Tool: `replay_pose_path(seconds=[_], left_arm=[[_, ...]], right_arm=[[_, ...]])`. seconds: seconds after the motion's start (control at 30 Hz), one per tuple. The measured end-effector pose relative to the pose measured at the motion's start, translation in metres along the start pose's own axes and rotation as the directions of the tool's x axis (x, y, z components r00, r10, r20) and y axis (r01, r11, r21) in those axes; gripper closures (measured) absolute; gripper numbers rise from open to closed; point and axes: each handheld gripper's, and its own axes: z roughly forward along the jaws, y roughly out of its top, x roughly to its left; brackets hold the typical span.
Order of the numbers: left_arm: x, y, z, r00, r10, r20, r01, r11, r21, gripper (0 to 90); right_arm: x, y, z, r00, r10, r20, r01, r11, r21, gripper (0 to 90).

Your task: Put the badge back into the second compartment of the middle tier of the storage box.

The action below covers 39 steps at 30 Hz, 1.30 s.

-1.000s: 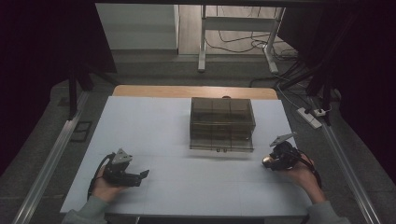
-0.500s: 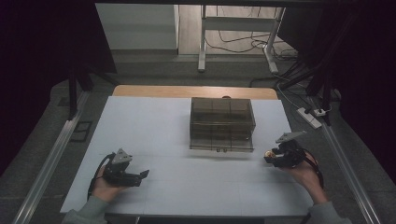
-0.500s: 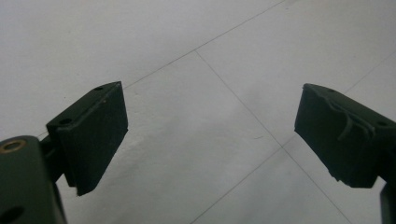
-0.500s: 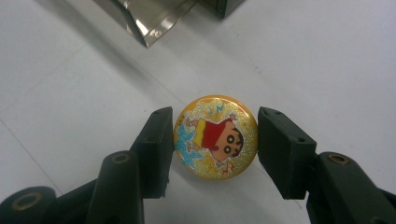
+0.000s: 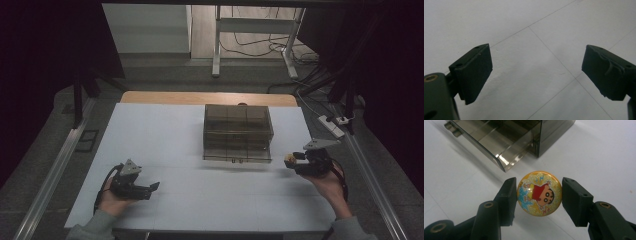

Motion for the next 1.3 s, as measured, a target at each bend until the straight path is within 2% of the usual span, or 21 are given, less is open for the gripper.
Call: replay_pose_path(seconds=[0.33,0.47,0.77,1.3], left_arm=[[0.000,0.000,0.001,1.0000,0.001,-0.001,-0.001,1.0000,0.004,9.8],[0.000,0.000,0.001,1.0000,0.002,-0.001,-0.002,1.0000,0.004,9.8],[0.000,0.000,0.001,1.0000,0.003,0.000,-0.003,1.0000,0.007,9.8],[-0.001,0.000,0.002,1.0000,0.005,0.002,-0.005,1.0000,0.004,9.8]], right_arm=[[0.002,0.005,-0.009,0.9998,0.019,-0.005,-0.019,0.9956,-0.092,47.4],[0.006,0.008,-0.012,0.9999,0.014,0.004,-0.013,0.9933,-0.115,47.5],[0.014,0.016,-0.015,1.0000,0.005,0.000,-0.005,0.9876,-0.157,47.5],[0.024,0.032,-0.013,1.0000,-0.006,0.006,0.007,0.9793,-0.202,47.5]])
